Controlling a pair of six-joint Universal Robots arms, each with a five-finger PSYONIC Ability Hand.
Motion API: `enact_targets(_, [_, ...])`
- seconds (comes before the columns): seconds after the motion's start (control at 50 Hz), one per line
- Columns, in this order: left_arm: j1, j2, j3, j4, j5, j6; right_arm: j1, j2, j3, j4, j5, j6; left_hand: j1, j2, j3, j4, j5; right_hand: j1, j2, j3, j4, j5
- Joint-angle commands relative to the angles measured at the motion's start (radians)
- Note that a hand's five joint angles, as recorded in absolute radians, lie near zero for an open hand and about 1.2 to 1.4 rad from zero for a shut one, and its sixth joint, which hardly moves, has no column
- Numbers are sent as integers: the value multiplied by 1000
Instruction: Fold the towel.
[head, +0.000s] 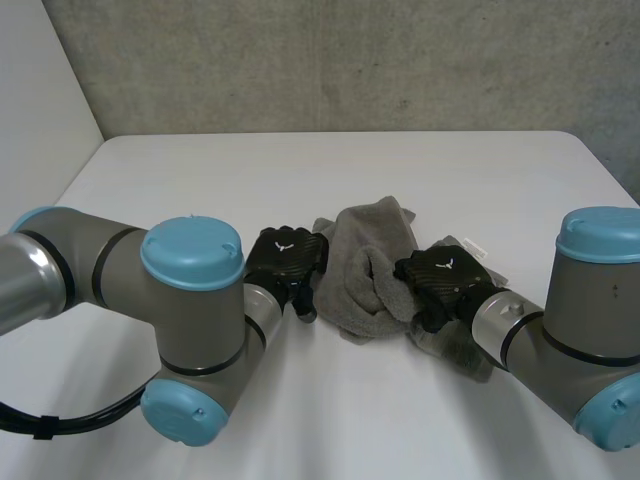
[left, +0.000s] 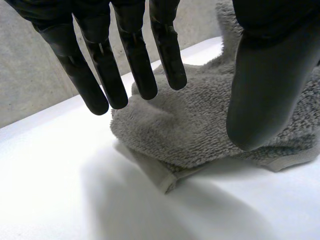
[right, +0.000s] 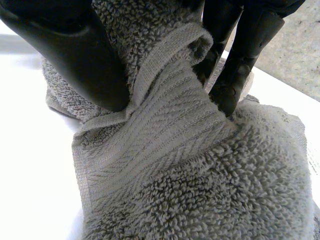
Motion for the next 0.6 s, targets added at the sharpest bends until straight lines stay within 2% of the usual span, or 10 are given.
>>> enact_targets(0.02, [92,33,-25,-46,44,22,-17,-56,38,46,-7,-31,-66,-69,-66,-68,-233,121,124,87,54,112])
enact_targets(0.26, [101,29,-12,-41,85,23,-20,-73,35,93,-15,-77,-93,-95,-93,-94,-259,121,124,87,54,112])
enact_targets(0.3, [103,29,-6,-40,125,23,-19,-73,37,115,-36,-86,-332,-334,-332,-333,-498,121,124,87,54,112])
enact_targets(0.32, [103,29,-6,-40,125,23,-19,-73,37,115,-36,-86,-334,-336,-334,-335,-500,121,124,87,54,112])
enact_targets(0.34, [103,26,4,-41,156,25,-19,-73,38,119,-49,-87,-467,-470,-467,-469,-633,121,124,87,54,112])
enact_targets(0.38, [103,18,14,-41,189,25,-19,-73,38,119,-58,-87,-524,-526,-524,-525,-690,121,124,87,54,112])
enact_targets(0.46, [103,-19,59,-44,257,26,-27,-75,38,119,-82,-87,-542,-544,-542,-543,-708,121,124,87,54,112])
enact_targets(0.6, [101,-92,126,-45,271,49,-28,-90,44,119,-86,-87,-542,-544,-542,-543,-708,121,124,87,54,112])
